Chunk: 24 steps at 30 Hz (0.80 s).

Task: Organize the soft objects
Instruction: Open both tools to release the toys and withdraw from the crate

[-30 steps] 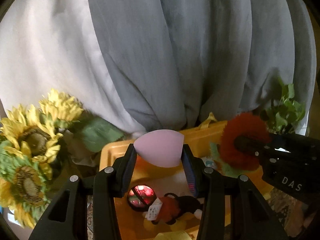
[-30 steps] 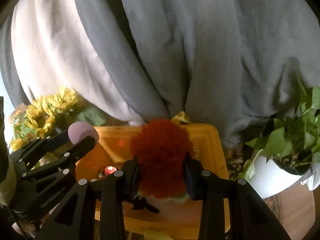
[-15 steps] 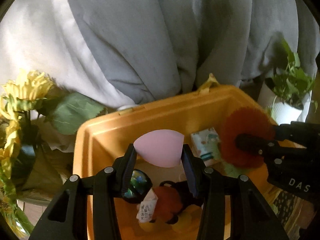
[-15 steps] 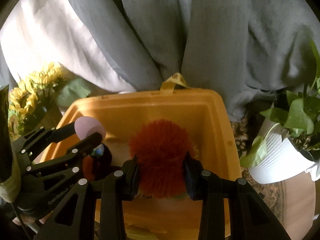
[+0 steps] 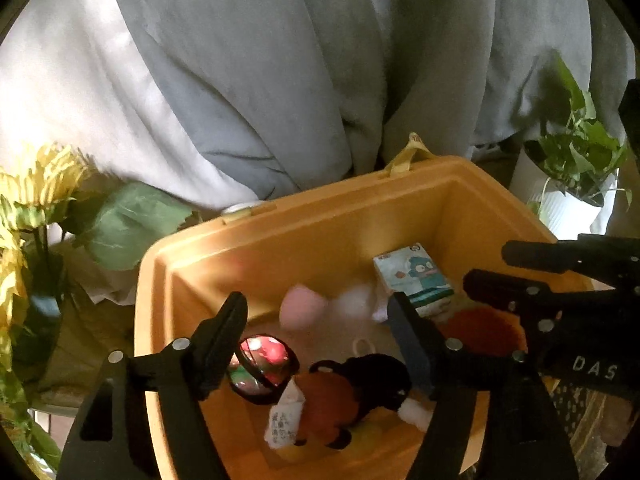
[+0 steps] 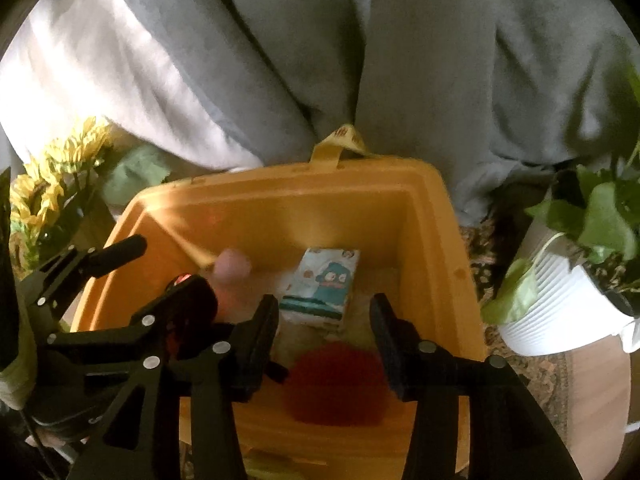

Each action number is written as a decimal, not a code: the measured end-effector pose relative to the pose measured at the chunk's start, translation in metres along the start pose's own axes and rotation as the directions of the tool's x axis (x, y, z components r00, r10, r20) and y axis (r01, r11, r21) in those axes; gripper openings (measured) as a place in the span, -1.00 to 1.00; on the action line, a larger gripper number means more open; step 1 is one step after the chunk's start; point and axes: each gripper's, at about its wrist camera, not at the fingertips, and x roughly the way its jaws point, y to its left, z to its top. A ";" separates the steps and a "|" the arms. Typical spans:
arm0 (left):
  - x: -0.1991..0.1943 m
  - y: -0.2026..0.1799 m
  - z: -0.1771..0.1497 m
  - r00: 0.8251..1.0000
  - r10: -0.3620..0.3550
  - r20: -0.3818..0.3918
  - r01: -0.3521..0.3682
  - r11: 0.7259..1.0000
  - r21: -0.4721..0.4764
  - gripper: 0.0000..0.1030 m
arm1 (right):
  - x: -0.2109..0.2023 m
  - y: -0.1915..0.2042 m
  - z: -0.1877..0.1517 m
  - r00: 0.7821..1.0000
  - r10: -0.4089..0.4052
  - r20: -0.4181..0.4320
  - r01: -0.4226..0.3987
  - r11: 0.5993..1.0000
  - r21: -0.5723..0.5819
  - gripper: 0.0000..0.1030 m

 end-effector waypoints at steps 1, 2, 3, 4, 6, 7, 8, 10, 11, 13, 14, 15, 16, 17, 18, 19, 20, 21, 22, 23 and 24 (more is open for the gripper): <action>-0.002 0.000 0.001 1.000 0.002 0.006 -0.002 1.000 -0.003 0.42 | -0.005 -0.001 0.001 1.000 -0.001 0.018 0.001 1.000 0.005 -0.05; -0.004 0.001 0.001 1.000 0.005 0.011 -0.005 1.000 -0.006 0.44 | -0.008 0.000 0.001 1.000 -0.005 0.030 0.005 1.000 0.006 -0.05; -0.007 0.001 0.002 1.000 0.010 0.018 -0.010 1.000 -0.010 0.50 | -0.013 0.000 0.002 0.999 -0.014 0.046 0.014 1.000 0.004 -0.04; -0.011 0.001 0.002 0.999 0.016 0.031 -0.015 1.000 -0.015 0.56 | -0.015 0.000 0.003 0.998 -0.019 0.055 0.019 1.000 0.000 -0.02; -0.019 0.000 0.002 0.998 0.033 0.052 -0.031 0.999 -0.024 0.67 | -0.025 0.001 0.003 0.996 -0.032 0.087 0.033 0.999 -0.008 0.09; -0.026 -0.001 0.002 0.996 0.045 0.076 -0.043 0.999 -0.030 0.70 | -0.028 0.001 0.004 0.994 -0.037 0.100 0.038 0.999 -0.010 0.11; -0.030 -0.001 0.002 0.995 0.054 0.089 -0.051 0.998 -0.034 0.74 | -0.033 0.000 0.004 0.992 -0.046 0.115 0.048 0.999 -0.011 0.14; -0.044 -0.002 0.001 0.990 0.077 0.121 -0.071 0.996 -0.053 0.75 | -0.041 0.000 0.003 0.989 -0.052 0.141 0.054 0.998 -0.015 0.15; -0.048 -0.002 0.000 0.988 0.083 0.130 -0.076 0.995 -0.058 0.78 | -0.045 0.000 0.003 0.987 -0.054 0.152 0.057 0.998 -0.014 0.15; -0.061 -0.005 -0.002 0.982 0.109 0.155 -0.099 0.993 -0.070 0.84 | -0.053 -0.001 0.002 0.984 -0.054 0.171 0.057 0.998 -0.018 0.20; -0.068 -0.007 -0.003 0.978 0.124 0.168 -0.113 0.991 -0.074 0.85 | -0.058 -0.001 0.000 0.981 -0.054 0.184 0.059 0.998 -0.021 0.26; -0.073 -0.008 -0.005 0.975 0.133 0.177 -0.121 0.990 -0.076 0.86 | -0.062 -0.001 -0.001 0.979 -0.056 0.196 0.062 0.998 -0.023 0.34; -0.080 -0.010 -0.006 0.971 0.144 0.189 -0.131 0.988 -0.080 0.86 | -0.066 -0.001 -0.003 0.977 -0.059 0.206 0.065 0.998 -0.026 0.36; -0.086 -0.011 -0.008 0.969 0.149 0.198 -0.135 0.987 -0.082 0.87 | -0.071 0.000 -0.005 0.974 -0.062 0.218 0.070 0.997 -0.029 0.39; -0.091 -0.013 -0.010 0.967 0.151 0.207 -0.136 0.987 -0.084 0.88 | -0.076 0.000 -0.008 0.971 -0.066 0.229 0.075 0.997 -0.031 0.40; -0.097 -0.016 -0.012 0.964 0.156 0.216 -0.140 0.986 -0.087 0.89 | -0.080 -0.001 -0.010 0.969 -0.067 0.238 0.077 0.997 -0.032 0.40; -0.101 -0.018 -0.014 0.961 0.161 0.223 -0.145 0.986 -0.088 0.89 | -0.085 -0.002 -0.013 0.967 -0.067 0.244 0.077 0.997 -0.032 0.40; -0.107 -0.021 -0.017 0.958 0.171 0.230 -0.154 0.984 -0.088 0.89 | -0.088 -0.002 -0.015 0.966 -0.068 0.249 0.078 0.997 -0.029 0.40; -0.111 -0.023 -0.018 0.956 0.175 0.236 -0.159 0.983 -0.087 0.89 | -0.093 -0.004 -0.019 0.964 -0.071 0.257 0.079 0.997 -0.023 0.40; -0.115 -0.026 -0.021 0.954 0.177 0.241 -0.162 0.983 -0.084 0.89 | -0.096 -0.006 -0.021 0.963 -0.071 0.261 0.079 0.997 -0.019 0.40; -0.119 -0.029 -0.024 0.950 0.185 0.253 -0.168 0.982 -0.087 0.89 | -0.099 -0.007 -0.024 0.962 -0.073 0.264 0.080 0.997 -0.015 0.40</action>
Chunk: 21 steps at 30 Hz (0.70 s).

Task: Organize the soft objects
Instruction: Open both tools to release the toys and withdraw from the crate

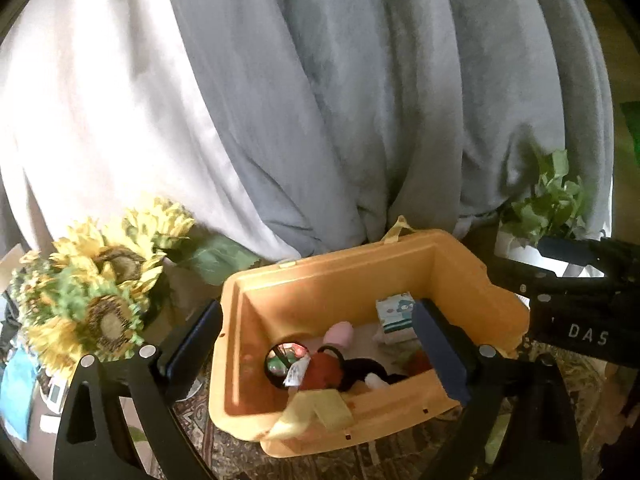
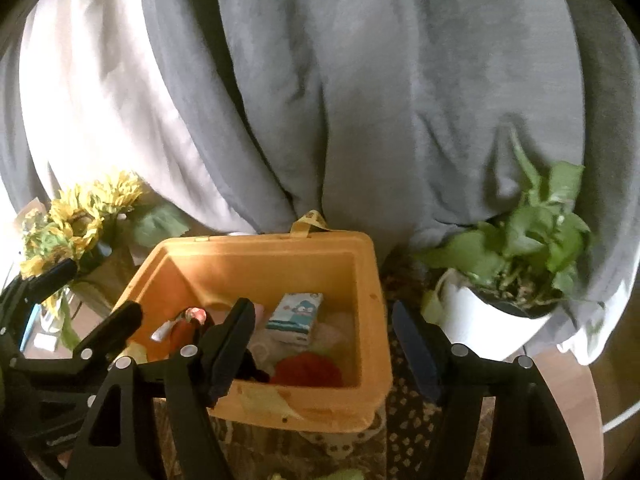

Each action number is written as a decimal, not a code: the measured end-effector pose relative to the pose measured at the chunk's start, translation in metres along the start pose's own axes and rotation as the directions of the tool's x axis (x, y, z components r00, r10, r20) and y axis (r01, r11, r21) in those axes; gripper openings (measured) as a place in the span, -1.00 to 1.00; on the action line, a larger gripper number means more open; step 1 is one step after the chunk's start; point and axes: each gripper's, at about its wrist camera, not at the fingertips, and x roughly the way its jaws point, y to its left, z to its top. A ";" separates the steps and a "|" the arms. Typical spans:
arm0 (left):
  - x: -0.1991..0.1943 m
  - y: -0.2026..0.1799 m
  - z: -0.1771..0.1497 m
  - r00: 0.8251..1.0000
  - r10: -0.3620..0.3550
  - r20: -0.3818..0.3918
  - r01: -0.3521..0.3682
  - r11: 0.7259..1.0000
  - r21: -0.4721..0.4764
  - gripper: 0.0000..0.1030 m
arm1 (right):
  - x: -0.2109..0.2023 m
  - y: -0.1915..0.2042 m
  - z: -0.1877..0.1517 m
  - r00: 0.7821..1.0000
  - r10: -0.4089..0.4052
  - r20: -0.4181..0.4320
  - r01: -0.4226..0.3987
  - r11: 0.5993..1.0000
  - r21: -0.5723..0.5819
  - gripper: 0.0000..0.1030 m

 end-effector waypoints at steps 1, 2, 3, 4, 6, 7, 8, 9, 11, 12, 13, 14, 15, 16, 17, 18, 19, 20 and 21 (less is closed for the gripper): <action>-0.007 -0.002 -0.002 1.000 0.010 0.017 -0.010 1.000 -0.001 0.89 | -0.005 -0.003 -0.003 1.000 -0.002 0.003 0.002 1.000 0.007 0.40; -0.011 -0.004 -0.004 0.999 0.018 0.027 -0.018 1.000 0.001 0.89 | -0.008 -0.004 -0.006 1.000 -0.002 0.005 0.001 1.000 0.010 0.40; -0.015 -0.006 -0.006 0.999 0.025 0.033 -0.025 1.000 0.002 0.89 | -0.012 -0.006 -0.008 1.000 -0.002 0.008 0.002 1.000 0.012 0.40; -0.020 -0.008 -0.009 0.999 0.026 0.039 -0.026 1.000 0.002 0.89 | -0.016 -0.008 -0.011 1.000 -0.005 0.013 0.004 1.000 0.013 0.40; -0.031 -0.012 -0.015 0.999 0.021 0.047 -0.021 1.000 -0.001 0.89 | -0.023 -0.009 -0.018 1.000 -0.006 0.015 0.006 1.000 0.006 0.40; -0.035 -0.014 -0.018 0.999 0.018 0.050 -0.018 1.000 -0.003 0.89 | -0.027 -0.009 -0.022 1.000 -0.002 0.013 0.002 1.000 0.003 0.40; -0.038 -0.016 -0.021 0.999 0.017 0.051 -0.017 1.000 -0.005 0.89 | -0.030 -0.010 -0.025 1.000 0.002 0.014 -0.002 1.000 0.002 0.40; -0.041 -0.017 -0.023 0.999 0.014 0.051 -0.014 1.000 -0.011 0.89 | -0.033 -0.010 -0.029 1.000 0.003 0.015 -0.003 1.000 0.000 0.40; -0.047 -0.020 -0.030 0.999 -0.002 0.053 0.003 1.000 -0.020 0.89 | -0.037 -0.013 -0.036 1.000 0.005 0.010 -0.005 1.000 -0.005 0.40; -0.049 -0.022 -0.035 0.998 -0.007 0.054 0.008 1.000 -0.022 0.89 | -0.038 -0.013 -0.040 1.000 0.007 0.005 -0.007 1.000 -0.005 0.40; -0.051 -0.023 -0.037 0.998 -0.013 0.056 0.014 1.000 -0.020 0.89 | -0.039 -0.014 -0.045 1.000 0.009 -0.001 -0.009 1.000 -0.003 0.40; -0.051 -0.026 -0.039 0.998 -0.019 0.053 0.020 1.000 -0.018 0.89 | -0.039 -0.015 -0.048 1.000 0.014 -0.009 -0.014 1.000 -0.002 0.40; -0.052 -0.028 -0.043 0.999 -0.024 0.046 0.024 1.000 -0.016 0.89 | -0.040 -0.016 -0.052 1.000 0.018 -0.020 -0.018 1.000 0.000 0.40; -0.052 -0.030 -0.046 0.999 -0.027 0.040 0.028 1.000 -0.012 0.89 | -0.040 -0.016 -0.055 0.999 0.019 -0.026 -0.019 1.000 0.000 0.40; -0.052 -0.032 -0.048 0.999 -0.028 0.034 0.028 1.000 -0.009 0.89 | -0.040 -0.017 -0.060 0.999 0.022 -0.036 -0.022 1.000 0.000 0.40; -0.052 -0.034 -0.051 0.999 -0.029 0.027 0.029 1.000 -0.007 0.89 | -0.040 -0.018 -0.063 0.999 0.025 -0.043 -0.025 1.000 0.000 0.40; -0.053 -0.037 -0.054 0.999 -0.033 0.021 0.033 0.999 -0.002 0.89 | -0.040 -0.018 -0.067 0.998 0.027 -0.050 -0.027 1.000 0.000 0.40; -0.054 -0.040 -0.057 0.999 -0.034 0.017 0.034 0.999 0.004 0.89 | -0.040 -0.019 -0.071 0.998 0.030 -0.058 -0.030 1.000 0.000 0.40; -0.055 -0.041 -0.060 0.999 -0.034 0.016 0.034 0.999 0.007 0.89 | -0.039 -0.021 -0.075 0.997 0.033 -0.066 -0.032 0.999 0.005 0.40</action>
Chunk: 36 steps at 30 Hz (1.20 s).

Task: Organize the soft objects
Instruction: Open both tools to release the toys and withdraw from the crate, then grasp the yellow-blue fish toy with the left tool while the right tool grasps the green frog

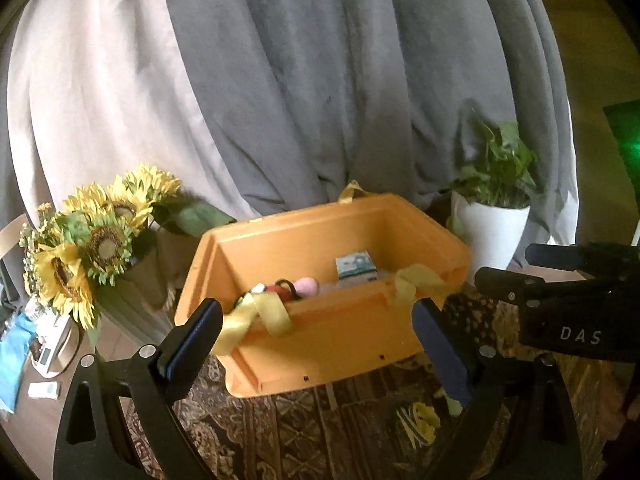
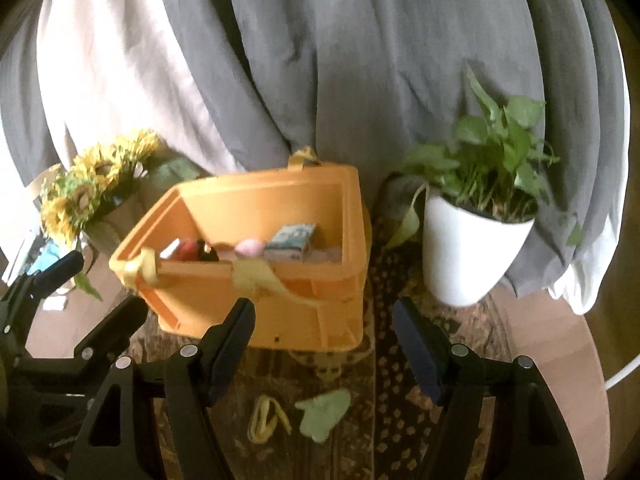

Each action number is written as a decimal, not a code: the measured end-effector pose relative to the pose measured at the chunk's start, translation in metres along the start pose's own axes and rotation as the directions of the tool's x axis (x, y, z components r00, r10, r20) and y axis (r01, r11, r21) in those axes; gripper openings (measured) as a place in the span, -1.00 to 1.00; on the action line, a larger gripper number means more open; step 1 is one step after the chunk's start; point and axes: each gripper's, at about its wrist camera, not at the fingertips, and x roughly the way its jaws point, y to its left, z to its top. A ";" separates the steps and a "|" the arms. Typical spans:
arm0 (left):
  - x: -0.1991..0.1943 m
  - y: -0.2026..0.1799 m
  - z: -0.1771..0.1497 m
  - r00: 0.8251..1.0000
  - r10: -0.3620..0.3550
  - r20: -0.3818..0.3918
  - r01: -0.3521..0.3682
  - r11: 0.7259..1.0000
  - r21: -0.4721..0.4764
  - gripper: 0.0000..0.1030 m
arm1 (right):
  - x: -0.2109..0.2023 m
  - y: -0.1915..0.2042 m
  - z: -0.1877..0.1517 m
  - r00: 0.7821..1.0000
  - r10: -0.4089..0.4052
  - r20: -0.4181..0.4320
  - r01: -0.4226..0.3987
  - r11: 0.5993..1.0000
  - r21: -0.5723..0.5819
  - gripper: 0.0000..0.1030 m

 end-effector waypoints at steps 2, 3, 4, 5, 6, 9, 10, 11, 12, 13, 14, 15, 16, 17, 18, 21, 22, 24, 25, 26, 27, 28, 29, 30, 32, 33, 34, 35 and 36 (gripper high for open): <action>-0.002 -0.004 -0.006 1.000 -0.006 -0.007 0.006 1.000 0.006 0.89 | 0.001 -0.003 -0.008 1.000 0.009 -0.017 -0.009 1.000 0.007 0.40; -0.002 -0.007 -0.009 1.000 -0.016 -0.017 0.016 1.000 0.008 0.89 | 0.002 -0.005 -0.011 1.000 0.012 -0.025 -0.012 1.000 0.010 0.40; -0.001 -0.009 -0.011 0.999 -0.022 -0.023 0.022 1.000 0.010 0.89 | 0.003 -0.007 -0.016 0.999 0.018 -0.036 -0.017 1.000 0.016 0.40; -0.001 -0.011 -0.014 0.999 -0.028 -0.027 0.029 1.000 0.013 0.89 | 0.004 -0.008 -0.018 0.999 0.020 -0.044 -0.019 1.000 0.018 0.40; -0.001 -0.012 -0.017 0.999 -0.032 -0.034 0.033 0.999 0.017 0.89 | 0.005 -0.010 -0.022 0.998 0.021 -0.053 -0.020 1.000 0.023 0.40; 0.002 -0.019 -0.026 0.997 -0.052 -0.059 0.054 0.998 0.029 0.89 | 0.007 -0.014 -0.030 0.997 0.029 -0.078 -0.026 0.999 0.042 0.40; 0.003 -0.021 -0.029 0.996 -0.059 -0.070 0.062 0.998 0.033 0.89 | 0.008 -0.016 -0.034 0.996 0.029 -0.089 -0.025 0.999 0.048 0.40; 0.003 -0.023 -0.032 0.995 -0.067 -0.080 0.070 0.997 0.039 0.89 | 0.009 -0.016 -0.037 0.995 0.028 -0.096 -0.023 0.998 0.050 0.40; 0.004 -0.024 -0.034 0.994 -0.069 -0.085 0.073 0.997 0.040 0.89 | 0.010 -0.016 -0.039 0.994 0.027 -0.103 -0.022 0.998 0.052 0.40; 0.005 -0.025 -0.038 0.993 -0.075 -0.093 0.079 0.996 0.042 0.89 | 0.011 -0.016 -0.043 0.993 0.028 -0.115 -0.022 0.998 0.052 0.40; 0.006 -0.027 -0.041 0.991 -0.086 -0.104 0.091 0.995 0.045 0.89 | 0.013 -0.016 -0.045 0.992 0.028 -0.122 -0.022 0.998 0.050 0.40; 0.006 -0.027 -0.044 0.990 -0.089 -0.109 0.095 0.994 0.048 0.89 | 0.014 -0.015 -0.047 0.991 0.028 -0.131 -0.022 0.999 0.047 0.40; 0.007 -0.029 -0.047 0.989 -0.087 -0.116 0.094 0.994 0.055 0.89 | 0.016 -0.014 -0.049 0.990 0.028 -0.139 -0.022 0.999 0.044 0.40; 0.008 -0.030 -0.051 0.989 -0.086 -0.120 0.094 0.994 0.063 0.89 | 0.018 -0.014 -0.052 0.989 0.029 -0.147 -0.023 0.999 0.041 0.40; 0.008 -0.032 -0.054 0.988 -0.087 -0.125 0.096 0.993 0.067 0.88 | 0.019 -0.014 -0.054 0.988 0.030 -0.152 -0.024 0.999 0.041 0.40; 0.009 -0.034 -0.062 0.983 -0.105 -0.148 0.115 0.991 0.061 0.88 | 0.024 -0.014 -0.060 0.985 0.035 -0.169 -0.028 0.999 0.044 0.40; 0.010 -0.035 -0.066 0.981 -0.113 -0.157 0.123 0.991 0.060 0.88 | 0.026 -0.015 -0.062 0.984 0.033 -0.176 -0.026 0.999 0.045 0.40; 0.011 -0.038 -0.072 0.978 -0.121 -0.169 0.134 0.989 0.068 0.88 | 0.029 -0.016 -0.066 0.982 0.034 -0.188 -0.026 0.999 0.046 0.39; 0.010 -0.040 -0.075 0.977 -0.122 -0.173 0.137 0.987 0.078 0.87 | 0.031 -0.016 -0.068 0.980 0.031 -0.194 -0.023 0.999 0.044 0.39; 0.010 -0.043 -0.077 0.977 -0.122 -0.175 0.139 0.986 0.088 0.87 | 0.033 -0.017 -0.070 0.979 0.025 -0.203 -0.017 0.999 0.041 0.39; 0.010 -0.046 -0.081 0.976 -0.128 -0.176 0.147 0.984 0.101 0.87 | 0.035 -0.018 -0.071 0.977 0.027 -0.210 -0.018 0.999 0.041 0.39; 0.009 -0.049 -0.084 0.975 -0.132 -0.177 0.153 0.982 0.113 0.87 | 0.037 -0.018 -0.073 0.975 0.030 -0.221 -0.021 0.999 0.045 0.39; 0.009 -0.051 -0.086 0.975 -0.135 -0.178 0.157 0.980 0.122 0.87 | 0.039 -0.019 -0.075 0.973 0.032 -0.227 -0.022 0.999 0.047 0.38; 0.010 -0.054 -0.088 0.974 -0.138 -0.179 0.163 0.978 0.133 0.87 | 0.041 -0.019 -0.076 0.972 0.033 -0.233 -0.022 0.999 0.049 0.38; 0.012 -0.060 -0.094 0.972 -0.145 -0.186 0.175 0.973 0.152 0.86 | 0.044 -0.021 -0.079 0.969 0.033 -0.246 -0.021 0.999 0.050 0.38; 0.013 -0.061 -0.095 0.971 -0.147 -0.190 0.178 0.972 0.156 0.82 | 0.045 -0.021 -0.080 0.968 0.033 -0.250 -0.021 0.999 0.050 0.38; 0.015 -0.063 -0.098 0.969 -0.151 -0.197 0.183 0.970 0.160 0.79 | 0.047 -0.021 -0.081 0.966 0.034 -0.257 -0.022 0.999 0.049 0.38; 0.017 -0.064 -0.100 0.966 -0.155 -0.205 0.189 0.969 0.160 0.77 | 0.049 -0.021 -0.082 0.964 0.035 -0.262 -0.023 0.999 0.048 0.37; 0.019 -0.065 -0.102 0.964 -0.158 -0.215 0.194 0.968 0.157 0.76 | 0.050 -0.021 -0.083 0.963 0.035 -0.267 -0.024 0.999 0.047 0.36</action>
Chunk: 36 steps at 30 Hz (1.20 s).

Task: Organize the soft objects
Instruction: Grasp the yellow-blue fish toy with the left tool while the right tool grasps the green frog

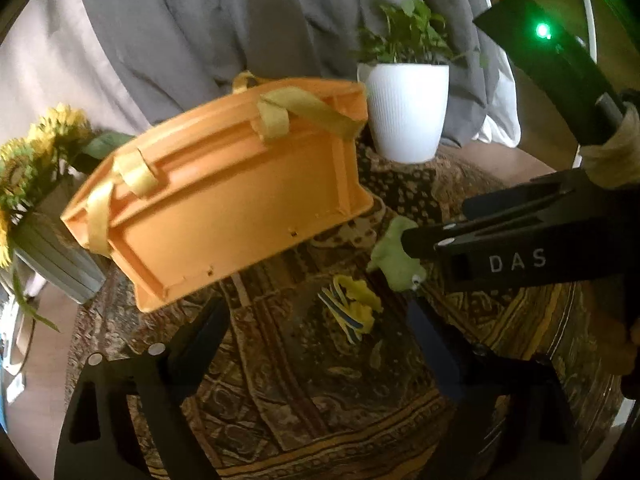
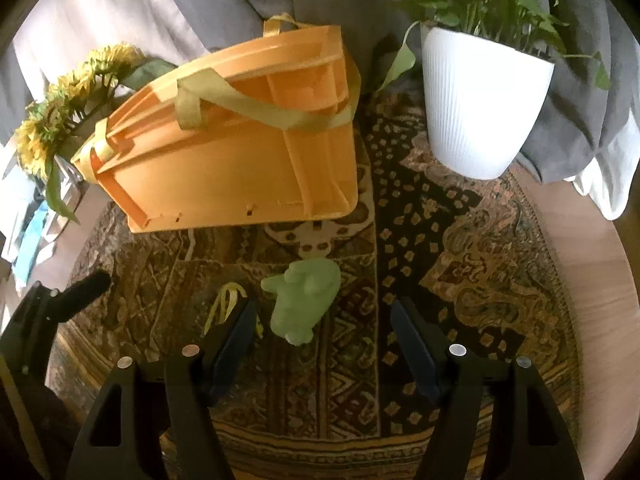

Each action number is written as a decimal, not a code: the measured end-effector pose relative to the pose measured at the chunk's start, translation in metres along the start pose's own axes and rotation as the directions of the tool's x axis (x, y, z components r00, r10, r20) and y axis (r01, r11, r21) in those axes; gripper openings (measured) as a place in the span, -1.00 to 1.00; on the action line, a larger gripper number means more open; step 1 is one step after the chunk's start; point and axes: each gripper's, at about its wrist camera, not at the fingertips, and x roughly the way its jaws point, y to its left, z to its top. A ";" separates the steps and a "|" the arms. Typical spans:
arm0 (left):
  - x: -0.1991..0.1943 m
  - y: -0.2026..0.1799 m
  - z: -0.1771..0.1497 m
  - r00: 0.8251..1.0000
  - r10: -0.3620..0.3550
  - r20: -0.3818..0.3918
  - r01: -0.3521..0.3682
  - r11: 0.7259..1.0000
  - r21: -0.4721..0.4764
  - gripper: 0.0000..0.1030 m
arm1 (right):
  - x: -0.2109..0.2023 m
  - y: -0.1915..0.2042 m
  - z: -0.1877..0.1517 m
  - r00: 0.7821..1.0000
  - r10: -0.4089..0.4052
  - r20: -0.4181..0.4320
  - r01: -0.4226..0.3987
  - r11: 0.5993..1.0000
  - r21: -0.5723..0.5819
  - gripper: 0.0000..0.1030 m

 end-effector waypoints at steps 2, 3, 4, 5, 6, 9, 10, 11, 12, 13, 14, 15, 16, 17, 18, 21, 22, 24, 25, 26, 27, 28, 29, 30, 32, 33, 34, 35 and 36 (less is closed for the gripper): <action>0.007 0.000 -0.003 1.000 -0.010 -0.016 0.010 1.000 -0.004 0.72 | 0.004 0.000 -0.001 1.000 0.000 -0.010 -0.001 1.000 -0.007 0.35; 0.009 0.000 -0.004 1.000 -0.012 -0.021 0.011 1.000 -0.005 0.70 | 0.006 0.001 -0.001 1.000 0.001 -0.014 -0.001 1.000 -0.010 0.34; 0.013 0.000 -0.005 1.000 -0.013 -0.027 0.012 1.000 -0.005 0.69 | 0.008 0.001 0.000 1.000 0.002 -0.018 -0.002 1.000 -0.012 0.33; 0.016 0.000 -0.006 0.999 -0.014 -0.032 0.014 1.000 -0.006 0.67 | 0.010 0.001 0.000 1.000 0.003 -0.024 -0.003 1.000 -0.014 0.31; 0.019 0.000 -0.007 0.999 -0.016 -0.039 0.016 1.000 -0.006 0.63 | 0.012 0.001 0.000 1.000 0.004 -0.029 -0.004 1.000 -0.016 0.29; 0.028 -0.001 -0.010 0.998 -0.020 -0.059 0.020 1.000 -0.004 0.56 | 0.017 0.001 0.001 0.999 0.008 -0.041 -0.008 1.000 -0.019 0.27; 0.030 -0.001 -0.011 0.998 -0.020 -0.061 0.020 1.000 -0.003 0.55 | 0.019 0.002 0.001 0.999 0.009 -0.044 -0.010 1.000 -0.020 0.26; 0.033 -0.001 -0.011 0.998 -0.020 -0.066 0.020 1.000 -0.001 0.52 | 0.021 0.002 0.002 0.999 0.011 -0.047 -0.012 1.000 -0.022 0.24; 0.035 -0.002 -0.012 0.997 -0.023 -0.069 0.023 1.000 0.000 0.49 | 0.023 0.003 0.002 0.999 0.013 -0.050 -0.014 1.000 -0.024 0.22; 0.037 -0.003 -0.013 0.997 -0.026 -0.073 0.027 1.000 -0.001 0.47 | 0.025 0.003 0.002 0.998 0.014 -0.054 -0.016 1.000 -0.027 0.21; 0.040 -0.003 -0.014 0.997 -0.029 -0.077 0.029 1.000 -0.001 0.41 | 0.026 0.004 0.003 0.998 0.014 -0.056 -0.016 0.999 -0.028 0.20; 0.042 -0.004 -0.015 0.996 -0.034 -0.081 0.034 0.999 0.000 0.37 | 0.028 0.004 0.003 0.998 0.016 -0.059 -0.017 0.999 -0.029 0.19; 0.044 -0.004 -0.015 0.996 -0.035 -0.082 0.035 0.999 0.000 0.35 | 0.031 0.004 0.003 0.998 0.017 -0.063 -0.019 0.999 -0.031 0.18; 0.046 -0.005 -0.015 0.996 -0.039 -0.085 0.039 0.999 0.002 0.30 | 0.032 0.005 0.003 0.998 0.017 -0.066 -0.019 0.999 -0.032 0.16; 0.048 -0.005 -0.016 0.995 -0.043 -0.088 0.043 0.999 0.003 0.26 | 0.034 0.005 0.004 0.997 0.018 -0.069 -0.020 0.999 -0.032 0.15; 0.056 -0.006 -0.017 0.993 -0.061 -0.104 0.061 0.998 -0.007 0.14 | 0.040 0.005 0.004 0.996 0.025 -0.080 -0.027 0.999 -0.028 0.12; 0.058 -0.006 -0.018 0.992 -0.066 -0.109 0.065 0.998 -0.011 0.12 | 0.040 0.005 0.004 0.996 0.029 -0.081 -0.032 0.999 -0.025 0.12; 0.061 -0.005 -0.018 0.991 -0.075 -0.114 0.073 0.997 -0.019 0.08 | 0.042 0.005 0.005 0.997 0.027 -0.079 -0.029 0.999 -0.027 0.12; 0.062 -0.004 -0.018 0.990 -0.078 -0.115 0.076 0.997 -0.025 0.07 | 0.043 0.005 0.006 0.996 0.029 -0.080 -0.031 0.999 -0.026 0.12; 0.063 -0.004 -0.017 0.990 -0.081 -0.115 0.079 0.996 -0.030 0.02 | 0.044 0.004 0.006 0.996 0.033 -0.081 -0.035 0.999 -0.023 0.12; 0.065 -0.004 -0.017 0.989 -0.089 -0.114 0.085 0.996 -0.036 -0.06 | 0.045 0.004 0.007 0.996 0.037 -0.083 -0.039 0.999 -0.021 0.12; 0.066 -0.004 -0.017 0.989 -0.091 -0.116 0.087 0.996 -0.037 -0.10 | 0.047 0.004 0.007 0.996 0.038 -0.086 -0.040 0.999 -0.021 0.12; 0.067 -0.005 -0.016 0.988 -0.094 -0.119 0.090 0.995 -0.036 -0.14 | 0.049 0.004 0.008 0.996 0.039 -0.086 -0.041 0.999 -0.022 0.12; 0.068 -0.005 -0.016 0.988 -0.094 -0.120 0.091 0.995 -0.036 -0.20 | 0.049 0.004 0.008 0.995 0.041 -0.087 -0.043 0.999 -0.023 0.12; 0.070 -0.005 -0.016 0.987 -0.099 -0.126 0.095 0.995 -0.038 -0.29 | 0.051 0.005 0.009 0.995 0.043 -0.088 -0.045 0.999 -0.026 0.12; 0.071 -0.005 -0.016 0.986 -0.105 -0.129 0.100 0.994 -0.041 -0.36 | 0.052 0.005 0.009 0.995 0.046 -0.089 -0.048 0.999 -0.026 0.07; 0.071 -0.005 -0.015 0.985 -0.111 -0.129 0.106 0.993 -0.044 -0.42 | 0.052 0.005 0.010 0.995 0.053 -0.088 -0.055 0.998 -0.024 0.03; 0.071 -0.005 -0.015 0.986 -0.112 -0.127 0.107 0.993 -0.045 -0.52 | 0.053 0.006 0.010 0.994 0.062 -0.089 -0.064 0.998 -0.023 -0.02; 0.071 -0.006 -0.015 0.986 -0.112 -0.127 0.107 0.993 -0.043 -0.58 | 0.054 0.007 0.011 0.994 0.068 -0.091 -0.070 0.997 -0.024 -0.07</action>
